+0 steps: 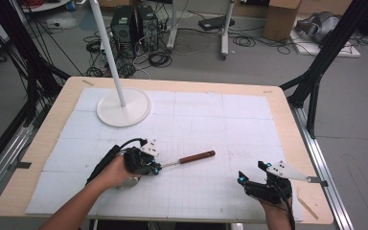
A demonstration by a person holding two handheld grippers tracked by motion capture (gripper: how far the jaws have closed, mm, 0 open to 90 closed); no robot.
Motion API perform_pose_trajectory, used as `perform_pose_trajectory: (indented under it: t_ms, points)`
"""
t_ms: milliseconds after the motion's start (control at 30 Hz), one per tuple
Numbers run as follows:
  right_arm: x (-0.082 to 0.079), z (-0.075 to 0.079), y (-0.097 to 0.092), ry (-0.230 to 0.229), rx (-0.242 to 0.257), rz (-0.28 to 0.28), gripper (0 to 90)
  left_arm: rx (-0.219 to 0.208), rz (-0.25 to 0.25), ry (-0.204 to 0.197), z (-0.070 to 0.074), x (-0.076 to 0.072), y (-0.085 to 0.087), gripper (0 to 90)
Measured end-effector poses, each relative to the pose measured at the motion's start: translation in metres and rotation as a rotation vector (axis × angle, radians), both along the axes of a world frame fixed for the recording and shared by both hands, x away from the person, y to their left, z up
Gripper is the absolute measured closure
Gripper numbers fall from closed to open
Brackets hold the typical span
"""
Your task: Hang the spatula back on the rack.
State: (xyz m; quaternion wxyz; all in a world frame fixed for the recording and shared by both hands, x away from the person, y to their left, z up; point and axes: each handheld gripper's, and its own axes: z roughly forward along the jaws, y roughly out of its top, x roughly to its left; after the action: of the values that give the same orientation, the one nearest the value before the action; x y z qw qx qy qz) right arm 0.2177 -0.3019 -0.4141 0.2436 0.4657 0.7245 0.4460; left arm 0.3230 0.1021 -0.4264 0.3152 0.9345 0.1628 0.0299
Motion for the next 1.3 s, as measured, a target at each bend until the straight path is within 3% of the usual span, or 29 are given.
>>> perform_pose_trajectory:
  t_ms: [433,867,1000,1300]
  points:
    - [-0.001,0.0,-0.003,-0.001,0.006,-0.009,16.4,-0.013,0.031,0.005,0.002,0.0,0.003,84.4]
    - [-0.001,-0.001,-0.003,0.0,0.01,-0.007,16.4,-0.089,0.071,-0.012,0.016,-0.004,0.012,84.4]
    - [-0.001,-0.001,-0.003,0.002,0.014,-0.008,16.4,-0.12,0.098,-0.047,0.022,-0.006,0.016,84.3]
    - [0.001,0.001,0.004,-0.012,0.062,0.006,16.4,-0.245,0.179,-0.149,0.04,-0.019,0.029,84.2]
